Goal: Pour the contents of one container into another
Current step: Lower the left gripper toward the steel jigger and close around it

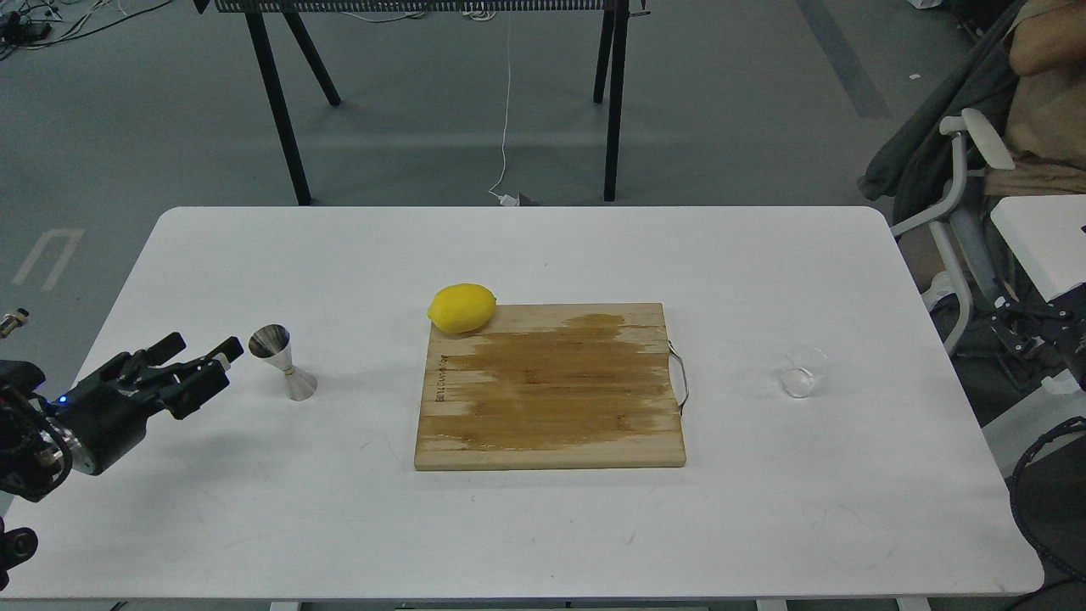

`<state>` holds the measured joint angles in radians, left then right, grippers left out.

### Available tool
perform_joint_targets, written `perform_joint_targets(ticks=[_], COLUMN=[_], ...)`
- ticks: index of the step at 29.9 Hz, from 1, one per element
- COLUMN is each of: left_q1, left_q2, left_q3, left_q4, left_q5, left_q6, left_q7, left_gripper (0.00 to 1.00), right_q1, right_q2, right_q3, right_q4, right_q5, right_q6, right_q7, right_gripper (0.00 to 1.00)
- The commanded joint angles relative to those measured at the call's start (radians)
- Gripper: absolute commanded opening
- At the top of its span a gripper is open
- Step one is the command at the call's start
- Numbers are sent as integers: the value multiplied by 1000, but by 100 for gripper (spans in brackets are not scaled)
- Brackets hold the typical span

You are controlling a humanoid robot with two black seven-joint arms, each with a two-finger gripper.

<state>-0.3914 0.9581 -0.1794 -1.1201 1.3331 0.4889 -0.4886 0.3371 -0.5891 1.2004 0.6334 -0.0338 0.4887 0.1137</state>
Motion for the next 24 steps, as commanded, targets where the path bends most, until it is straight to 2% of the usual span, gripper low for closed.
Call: perform_joint_targets(ticks=[1, 5, 12, 24], left_q1=[39, 58, 60, 42], left_q2=[-25, -79, -197, -275], left_q3=[-2, -3, -8, -14], left_q4=[6, 31, 152, 282], left_q5=[0, 0, 0, -3], left_q6=[0, 0, 0, 0], left_q7=[0, 0, 0, 0], left_gripper=[98, 98, 98, 97], right_q1=[0, 2, 5, 6], right_q2=[0, 0, -2, -2], right_q3=[1, 1, 2, 2], right_q4=[-1, -1, -1, 0], right_q5=[0, 0, 0, 0], right_q6=[0, 0, 0, 0], right_q7=[0, 0, 0, 0], right_gripper=[99, 99, 99, 99])
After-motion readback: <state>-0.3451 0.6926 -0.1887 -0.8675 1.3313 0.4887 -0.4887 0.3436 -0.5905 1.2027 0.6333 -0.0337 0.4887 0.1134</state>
